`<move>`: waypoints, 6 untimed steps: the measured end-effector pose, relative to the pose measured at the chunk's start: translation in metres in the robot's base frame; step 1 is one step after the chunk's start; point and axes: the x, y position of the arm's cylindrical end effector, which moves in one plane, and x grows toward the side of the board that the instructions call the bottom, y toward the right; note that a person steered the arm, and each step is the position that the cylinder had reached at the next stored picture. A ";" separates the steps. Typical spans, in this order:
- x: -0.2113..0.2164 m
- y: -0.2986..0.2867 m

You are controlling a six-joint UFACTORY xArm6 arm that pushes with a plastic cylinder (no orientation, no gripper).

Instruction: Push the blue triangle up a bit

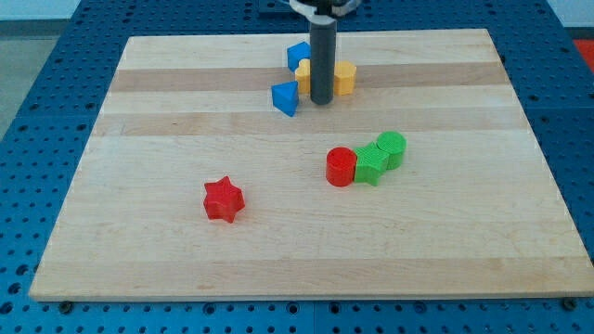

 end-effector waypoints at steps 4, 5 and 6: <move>-0.015 -0.057; -0.015 -0.049; -0.015 -0.048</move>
